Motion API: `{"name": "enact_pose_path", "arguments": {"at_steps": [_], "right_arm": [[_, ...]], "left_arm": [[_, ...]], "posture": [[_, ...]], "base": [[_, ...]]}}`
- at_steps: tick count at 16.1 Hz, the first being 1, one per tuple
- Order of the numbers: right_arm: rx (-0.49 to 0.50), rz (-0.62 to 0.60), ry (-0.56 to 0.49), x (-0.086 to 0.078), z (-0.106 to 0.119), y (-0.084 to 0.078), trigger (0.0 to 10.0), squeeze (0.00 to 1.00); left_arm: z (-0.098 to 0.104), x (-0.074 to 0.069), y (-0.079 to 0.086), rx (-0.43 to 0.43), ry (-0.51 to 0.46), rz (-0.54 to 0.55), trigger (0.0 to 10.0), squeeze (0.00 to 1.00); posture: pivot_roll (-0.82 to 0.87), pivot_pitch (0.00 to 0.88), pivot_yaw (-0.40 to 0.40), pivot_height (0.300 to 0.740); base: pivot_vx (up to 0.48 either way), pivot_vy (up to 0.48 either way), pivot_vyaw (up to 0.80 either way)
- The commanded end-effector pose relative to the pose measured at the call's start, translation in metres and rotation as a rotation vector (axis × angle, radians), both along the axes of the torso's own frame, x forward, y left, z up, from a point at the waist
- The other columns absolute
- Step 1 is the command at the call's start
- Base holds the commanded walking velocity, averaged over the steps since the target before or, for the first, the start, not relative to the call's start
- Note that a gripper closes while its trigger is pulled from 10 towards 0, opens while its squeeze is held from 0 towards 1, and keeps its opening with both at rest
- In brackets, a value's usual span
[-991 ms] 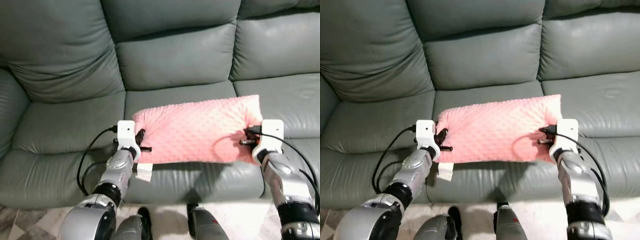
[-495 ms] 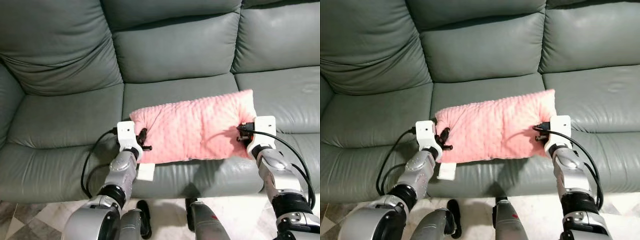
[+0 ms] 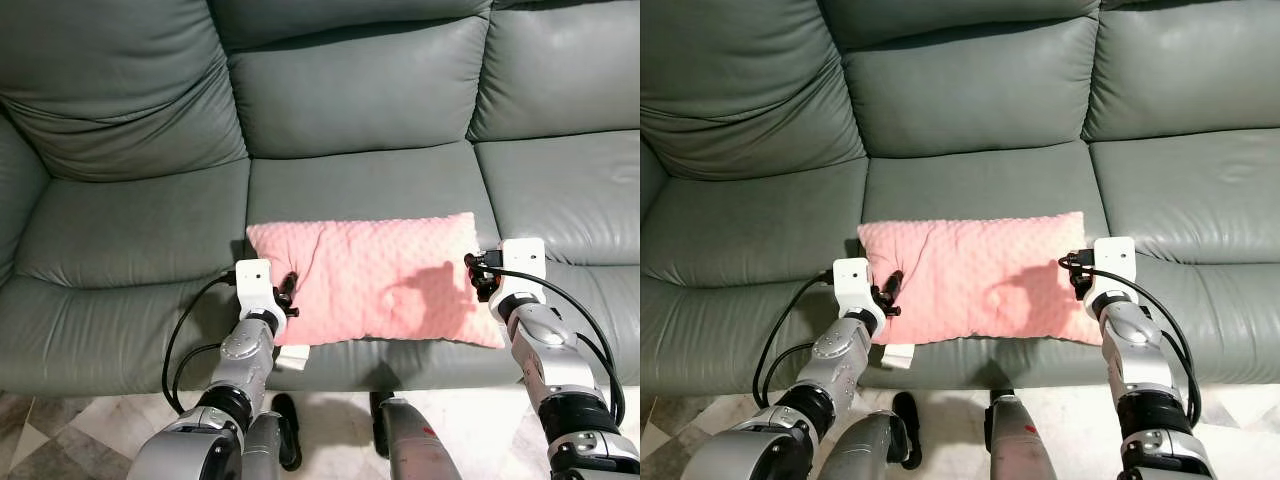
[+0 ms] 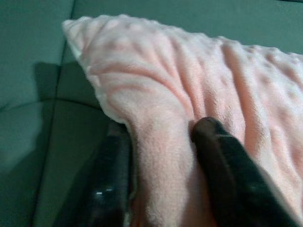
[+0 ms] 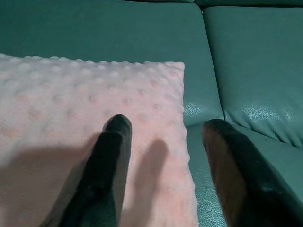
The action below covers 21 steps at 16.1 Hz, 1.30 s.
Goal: Move the pillow to the sofa
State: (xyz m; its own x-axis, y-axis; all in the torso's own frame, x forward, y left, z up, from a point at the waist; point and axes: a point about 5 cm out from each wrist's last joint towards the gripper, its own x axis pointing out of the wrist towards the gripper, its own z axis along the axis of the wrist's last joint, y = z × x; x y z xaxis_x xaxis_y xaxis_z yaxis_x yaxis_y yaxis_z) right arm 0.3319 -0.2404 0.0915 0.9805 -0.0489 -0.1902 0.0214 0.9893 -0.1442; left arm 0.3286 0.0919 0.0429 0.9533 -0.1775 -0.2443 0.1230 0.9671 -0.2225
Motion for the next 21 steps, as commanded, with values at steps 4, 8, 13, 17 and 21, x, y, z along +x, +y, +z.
{"name": "enact_pose_path", "arguments": {"at_steps": [4, 8, 13, 17, 21], "right_arm": [[0.011, 0.015, 0.036, -0.008, -0.013, 0.010, 10.0, 1.00], [0.019, 0.030, 0.019, -0.008, -0.008, 0.017, 10.0, 1.00], [0.063, 0.065, -0.040, -0.010, 0.007, 0.039, 10.0, 1.00], [0.085, 0.088, -0.051, -0.014, 0.012, 0.050, 10.0, 1.00], [0.096, 0.088, -0.046, -0.027, 0.017, 0.055, 10.0, 1.00]], "left_arm": [[-0.016, -0.013, -0.005, 0.008, 0.054, -0.043, 10.0, 1.00], [-0.023, -0.019, -0.009, 0.021, 0.095, -0.113, 10.0, 1.00], [-0.015, -0.017, -0.021, 0.053, 0.030, -0.110, 10.0, 1.00], [0.002, -0.010, -0.047, 0.023, -0.004, -0.143, 10.0, 1.00], [0.007, -0.005, -0.043, 0.097, -0.050, -0.131, 10.0, 0.18]], "posture": [[-0.21, 0.413, 0.124, 0.740], [-0.21, 0.409, 0.126, 0.740], [-0.22, 0.398, 0.126, 0.740], [-0.22, 0.390, 0.122, 0.740], [-0.23, 0.386, 0.121, 0.740]], "base": [[0.000, 0.000, 0.00], [0.000, 0.000, 0.00], [0.000, 0.000, 0.00], [0.000, 0.000, 0.00], [0.000, 0.000, 0.00]]}}
